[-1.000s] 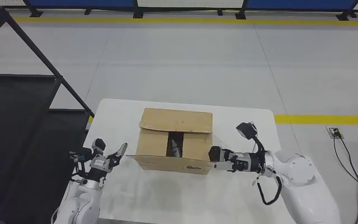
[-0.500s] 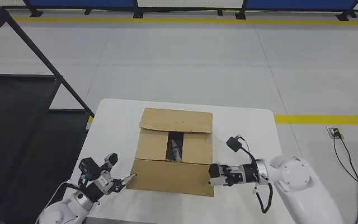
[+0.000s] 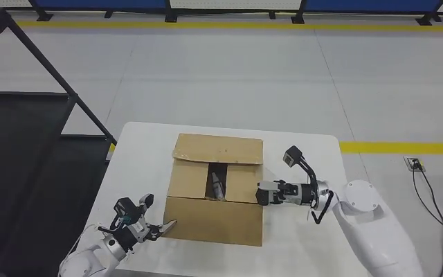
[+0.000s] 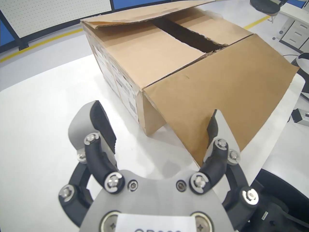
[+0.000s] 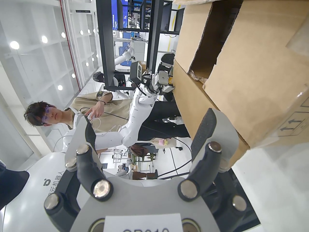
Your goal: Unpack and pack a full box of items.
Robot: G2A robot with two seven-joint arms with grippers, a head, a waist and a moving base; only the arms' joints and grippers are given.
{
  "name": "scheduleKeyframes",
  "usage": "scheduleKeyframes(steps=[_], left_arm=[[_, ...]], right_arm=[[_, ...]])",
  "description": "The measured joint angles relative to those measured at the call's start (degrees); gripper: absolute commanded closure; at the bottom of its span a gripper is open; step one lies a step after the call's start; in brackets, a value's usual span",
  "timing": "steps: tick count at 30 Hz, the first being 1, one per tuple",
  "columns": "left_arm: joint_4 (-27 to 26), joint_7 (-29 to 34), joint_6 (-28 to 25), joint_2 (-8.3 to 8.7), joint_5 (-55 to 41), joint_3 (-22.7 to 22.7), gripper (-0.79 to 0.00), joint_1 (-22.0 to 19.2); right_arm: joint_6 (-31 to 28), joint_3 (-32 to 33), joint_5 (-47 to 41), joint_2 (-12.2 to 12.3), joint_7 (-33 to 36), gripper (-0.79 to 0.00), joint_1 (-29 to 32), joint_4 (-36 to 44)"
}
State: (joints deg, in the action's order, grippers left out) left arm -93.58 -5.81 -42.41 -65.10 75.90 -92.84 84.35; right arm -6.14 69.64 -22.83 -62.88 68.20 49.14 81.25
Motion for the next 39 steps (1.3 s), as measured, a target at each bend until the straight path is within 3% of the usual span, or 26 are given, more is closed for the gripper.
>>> scheduleKeyframes(steps=[2,6,13,20,26,32,39], left_arm=[[0.00,0.00,0.00,0.00,0.00,-0.01,-0.785,0.00],[0.00,0.00,0.00,0.00,0.01,-0.01,-0.785,0.00],[-0.99,0.24,1.42,0.06,-0.29,0.60,-0.785,0.68],[-1.53,-0.08,1.59,0.25,-0.67,1.00,-0.785,1.10],[-1.70,-0.07,2.09,0.40,-0.64,1.39,-0.785,1.22],[-1.61,-0.03,2.23,0.53,-0.80,1.91,-0.785,1.25],[-2.20,-0.06,2.46,0.70,-1.14,2.37,-0.785,1.64]], right_arm=[[1.84,-0.04,-0.42,-0.21,-1.98,-0.785,0.43,-0.01],[8.87,-0.87,-5.44,-1.11,-13.66,-0.785,-0.24,-0.82],[14.92,-2.69,-10.24,-2.13,-14.98,-0.785,-5.95,-9.27],[16.12,-5.45,-11.44,-3.48,-18.93,-0.785,-10.07,-15.65],[12.17,-6.67,-15.50,-4.99,-23.32,-0.785,-12.01,-18.31],[9.49,-10.00,-13.68,-7.05,-36.48,-0.785,-14.52,-16.22],[10.26,-16.45,-6.66,-10.25,-52.06,-0.785,-20.85,-17.65]])
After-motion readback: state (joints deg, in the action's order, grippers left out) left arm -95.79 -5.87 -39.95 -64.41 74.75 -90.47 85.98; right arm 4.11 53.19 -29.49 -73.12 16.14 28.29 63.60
